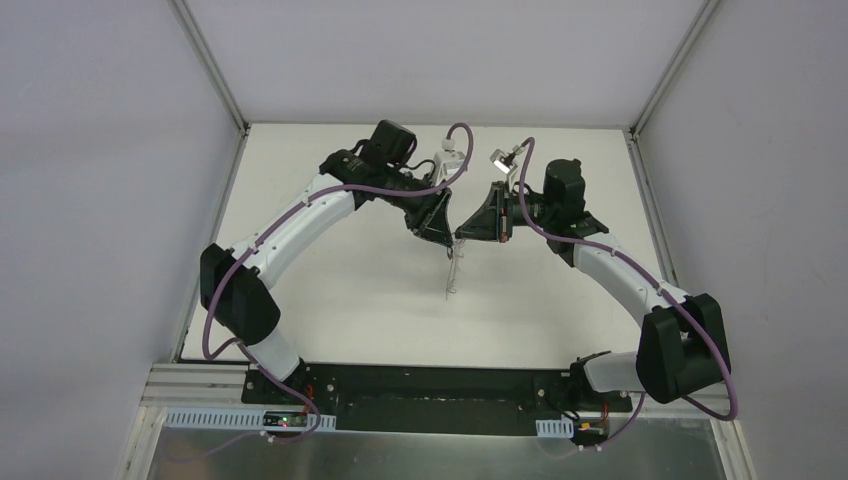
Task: Put the keys on the keyring
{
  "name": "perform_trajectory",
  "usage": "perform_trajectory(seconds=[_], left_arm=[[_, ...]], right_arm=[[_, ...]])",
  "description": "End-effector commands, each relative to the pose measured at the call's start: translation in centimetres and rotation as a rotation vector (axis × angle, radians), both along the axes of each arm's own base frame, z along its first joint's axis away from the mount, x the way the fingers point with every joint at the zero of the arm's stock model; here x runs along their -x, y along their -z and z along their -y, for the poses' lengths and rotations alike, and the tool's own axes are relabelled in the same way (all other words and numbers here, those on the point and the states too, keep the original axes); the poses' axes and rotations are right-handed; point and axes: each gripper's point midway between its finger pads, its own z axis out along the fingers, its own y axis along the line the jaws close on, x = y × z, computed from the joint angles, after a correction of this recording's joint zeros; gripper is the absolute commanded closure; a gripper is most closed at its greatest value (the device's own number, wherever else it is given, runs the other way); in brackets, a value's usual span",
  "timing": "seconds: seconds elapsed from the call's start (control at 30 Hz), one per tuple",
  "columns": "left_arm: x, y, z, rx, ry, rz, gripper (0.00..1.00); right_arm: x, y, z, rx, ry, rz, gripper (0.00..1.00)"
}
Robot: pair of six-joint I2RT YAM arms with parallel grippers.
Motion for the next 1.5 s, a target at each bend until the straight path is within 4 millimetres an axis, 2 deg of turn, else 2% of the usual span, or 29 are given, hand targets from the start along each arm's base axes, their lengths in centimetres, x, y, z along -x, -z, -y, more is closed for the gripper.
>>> perform_trajectory(seconds=[0.0, 0.23, 0.73, 1.1, 1.23, 1.33, 1.47], left_arm=[[-0.1, -1.1, -0.2, 0.053, 0.006, 0.020, 0.68], [-0.1, -0.3, 0.7, 0.081, 0.008, -0.049, 0.69], [0.4, 0.0, 1.0, 0.104, 0.024, -0.100, 0.84], [0.6, 0.1, 0.8, 0.102, 0.027, -0.100, 0.84], [0.6, 0.0, 0.9, 0.106, 0.028, -0.100, 0.91], [0.6, -0.3, 1.0, 0.111, 0.030, -0.100, 1.00], [0.6, -0.5, 0.8, 0.101, 0.035, -0.085, 1.00]], right_arm=[[0.0, -1.7, 0.0, -0.034, -0.014, 0.075, 1.00], [-0.1, -1.6, 0.1, -0.033, -0.009, 0.073, 1.00], [-0.4, -1.4, 0.2, -0.030, -0.002, 0.069, 1.00], [-0.5, -1.4, 0.2, -0.030, -0.001, 0.068, 1.00], [-0.4, -1.4, 0.2, -0.030, -0.002, 0.066, 1.00], [-0.4, -1.4, 0.2, -0.029, -0.002, 0.067, 1.00], [-0.5, -1.2, 0.3, -0.028, 0.003, 0.073, 1.00]])
